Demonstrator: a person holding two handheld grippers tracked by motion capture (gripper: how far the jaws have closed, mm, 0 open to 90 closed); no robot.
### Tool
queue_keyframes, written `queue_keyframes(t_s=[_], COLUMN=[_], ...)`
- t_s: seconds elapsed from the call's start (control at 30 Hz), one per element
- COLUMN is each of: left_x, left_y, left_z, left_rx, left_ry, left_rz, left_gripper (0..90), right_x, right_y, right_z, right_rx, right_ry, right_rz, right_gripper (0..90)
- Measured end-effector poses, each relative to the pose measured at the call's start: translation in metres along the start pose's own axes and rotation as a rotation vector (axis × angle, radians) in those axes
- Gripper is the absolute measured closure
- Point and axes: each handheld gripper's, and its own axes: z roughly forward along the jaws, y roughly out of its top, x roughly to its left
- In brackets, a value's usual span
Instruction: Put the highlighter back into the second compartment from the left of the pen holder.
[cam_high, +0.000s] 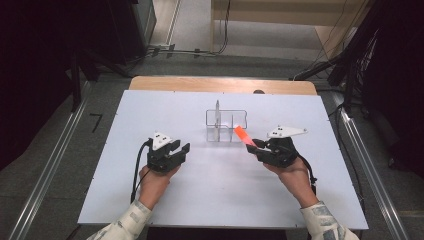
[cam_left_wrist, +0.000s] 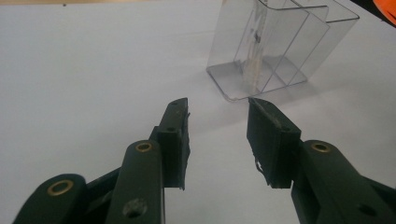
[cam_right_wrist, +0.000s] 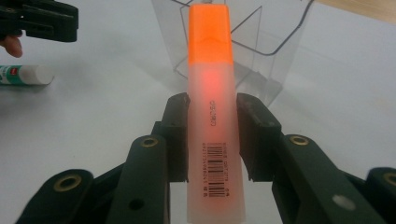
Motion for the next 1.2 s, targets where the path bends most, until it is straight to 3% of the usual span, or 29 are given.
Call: queue_keyframes(t_s=[0.3,0.67,1.2], left_x=[-0.011,-0.027,-0.048], left_y=[0.003,0.007,0.01], left_z=[0.008,0.018,0.034], left_rx=[0.009,0.017,0.034], left_ry=[-0.032,-0.062,-0.117], left_rz=[0.007,0.053,0.065], left_gripper=[73.1,89.4,89.8], right_x=[0.01,0.027,0.049], right_y=[0.002,0.005,0.007], right_z=[0.007,0.019,0.034], right_rx=[0.011,0.025,0.045], right_ry=[0.023,0.06,0.124], right_rz=[-0.019,-0.054,-0.089], right_gripper=[64.4,64.3,64.3])
